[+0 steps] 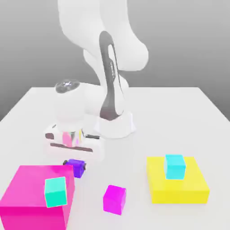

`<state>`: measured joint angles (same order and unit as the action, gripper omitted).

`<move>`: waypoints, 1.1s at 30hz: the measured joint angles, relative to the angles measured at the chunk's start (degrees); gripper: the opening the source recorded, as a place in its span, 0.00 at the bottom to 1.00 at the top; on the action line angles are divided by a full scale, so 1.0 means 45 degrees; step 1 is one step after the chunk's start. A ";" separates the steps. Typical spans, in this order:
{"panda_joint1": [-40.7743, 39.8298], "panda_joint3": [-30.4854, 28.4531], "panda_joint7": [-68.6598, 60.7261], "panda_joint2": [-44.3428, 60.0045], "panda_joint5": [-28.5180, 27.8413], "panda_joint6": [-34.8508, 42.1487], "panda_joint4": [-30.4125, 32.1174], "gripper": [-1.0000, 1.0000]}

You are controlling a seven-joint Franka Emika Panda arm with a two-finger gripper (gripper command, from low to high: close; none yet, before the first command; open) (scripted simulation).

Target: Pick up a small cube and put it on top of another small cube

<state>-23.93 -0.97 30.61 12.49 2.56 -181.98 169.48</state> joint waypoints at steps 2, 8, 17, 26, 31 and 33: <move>-0.0196 0.0171 0.0031 0.0215 -0.0060 -0.0177 -0.0033 0.00; 0.0754 -0.1023 0.0792 -0.1849 -0.1042 0.1532 0.0313 0.00; 0.1766 -0.0563 0.0432 -0.3522 -0.0262 0.4994 -0.0450 0.00; 0.2490 -0.0400 0.4219 -0.3050 -0.0125 0.8295 -0.3985 0.00; 0.2401 -0.0537 0.6985 -0.3068 -0.0421 0.9192 -0.5782 0.00; 0.2342 -0.0576 0.8093 -0.3072 -0.0516 0.9612 -0.6499 0.00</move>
<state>-13.39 -3.57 67.03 -1.34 0.24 -138.73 140.24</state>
